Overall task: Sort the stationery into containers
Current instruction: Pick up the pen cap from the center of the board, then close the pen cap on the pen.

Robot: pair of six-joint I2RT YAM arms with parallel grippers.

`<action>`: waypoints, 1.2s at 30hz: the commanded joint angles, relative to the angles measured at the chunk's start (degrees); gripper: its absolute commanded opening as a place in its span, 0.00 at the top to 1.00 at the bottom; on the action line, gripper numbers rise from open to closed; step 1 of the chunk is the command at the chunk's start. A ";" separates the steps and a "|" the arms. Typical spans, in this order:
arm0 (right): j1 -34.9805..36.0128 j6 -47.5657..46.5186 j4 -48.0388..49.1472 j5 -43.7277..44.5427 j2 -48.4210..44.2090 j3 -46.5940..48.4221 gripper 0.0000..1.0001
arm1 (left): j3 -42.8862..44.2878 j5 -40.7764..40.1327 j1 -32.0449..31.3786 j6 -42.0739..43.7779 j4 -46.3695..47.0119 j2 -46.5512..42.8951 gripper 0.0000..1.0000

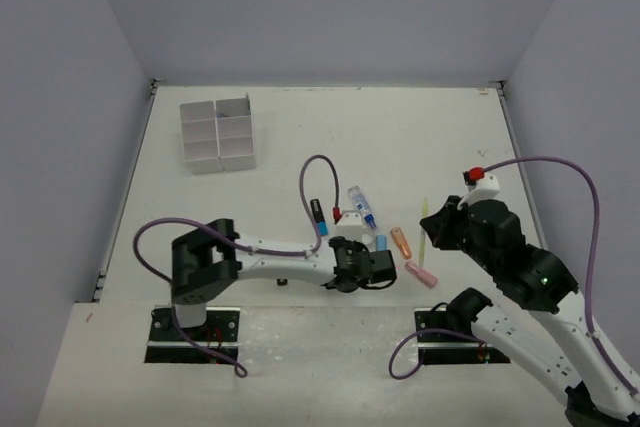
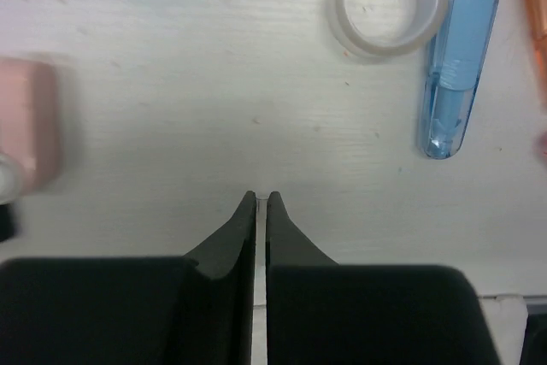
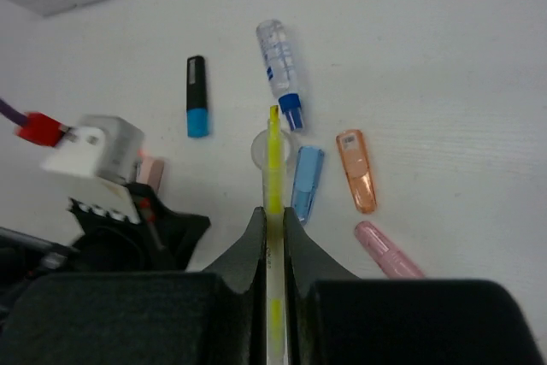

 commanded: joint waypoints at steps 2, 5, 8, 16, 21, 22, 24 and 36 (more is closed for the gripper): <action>0.10 0.44 31.49 -27.63 -3.93 -14.72 1.00 | -10.70 -5.67 13.01 25.17 19.65 -25.81 1.00; 1.85 5.08 44.57 -30.97 -5.13 -22.66 1.00 | -18.92 5.20 19.67 39.09 35.55 -39.06 1.00; 8.41 7.21 54.62 -29.38 -3.87 -27.49 1.00 | -25.94 15.61 21.04 50.19 50.49 -52.73 1.00; 24.03 4.08 66.80 -15.15 7.43 -23.41 1.00 | -38.51 26.36 21.04 50.64 67.19 -66.91 1.00; 29.37 2.39 67.27 -6.83 13.07 -19.28 1.00 | -39.64 27.83 21.04 49.14 67.91 -68.62 1.00; 29.75 2.31 67.57 -6.52 13.25 -19.03 1.00 | -39.80 27.83 21.04 48.98 67.91 -68.87 1.00; 31.19 1.56 67.93 -5.25 13.85 -17.59 1.00 | -40.82 26.92 21.04 48.21 68.24 -69.90 1.00; 34.40 0.06 70.89 -1.35 17.79 -14.60 1.00 | -42.90 25.90 21.04 46.72 70.33 -69.79 1.00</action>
